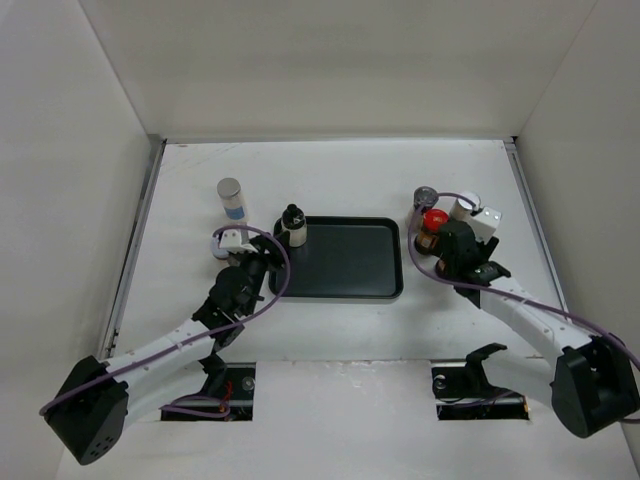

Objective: Organize the condiment bottles

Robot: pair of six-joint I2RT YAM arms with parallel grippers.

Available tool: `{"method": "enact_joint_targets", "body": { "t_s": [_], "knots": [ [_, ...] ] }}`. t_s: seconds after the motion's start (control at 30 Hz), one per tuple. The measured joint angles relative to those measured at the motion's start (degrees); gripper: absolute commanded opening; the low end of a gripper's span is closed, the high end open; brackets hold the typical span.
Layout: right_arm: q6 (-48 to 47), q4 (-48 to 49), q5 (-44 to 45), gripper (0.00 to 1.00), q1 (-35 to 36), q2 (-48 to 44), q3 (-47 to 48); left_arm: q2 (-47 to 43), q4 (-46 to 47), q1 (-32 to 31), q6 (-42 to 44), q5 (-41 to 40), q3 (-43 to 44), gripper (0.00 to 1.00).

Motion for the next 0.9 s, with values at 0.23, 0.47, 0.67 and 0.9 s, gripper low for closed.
{"method": "enact_joint_targets", "body": {
  "t_s": [0.23, 0.47, 0.67, 0.9],
  "knots": [
    [1.49, -4.22, 0.35, 0.54, 5.2, -6.23, -1.16, -0.83, 0.37, 0.59, -0.46, 0.0, -0.72, 0.52],
    [2.54, -10.99, 5.35, 0.58, 21.73, -8.09, 6.16, -0.83, 0.83, 1.46, -1.2, -0.04, -1.25, 0.53],
    [-0.98, 0.96, 3.21, 0.57, 26.93, 8.15, 16.92, -1.38, 1.18, 2.34, -1.68, -0.26, -2.45, 0.54],
    [-6.91, 13.35, -2.23, 0.56, 27.47, 30.75, 28.28, -4.31, 1.22, 3.1, -2.08, -0.5, -2.8, 0.54]
  ]
}}
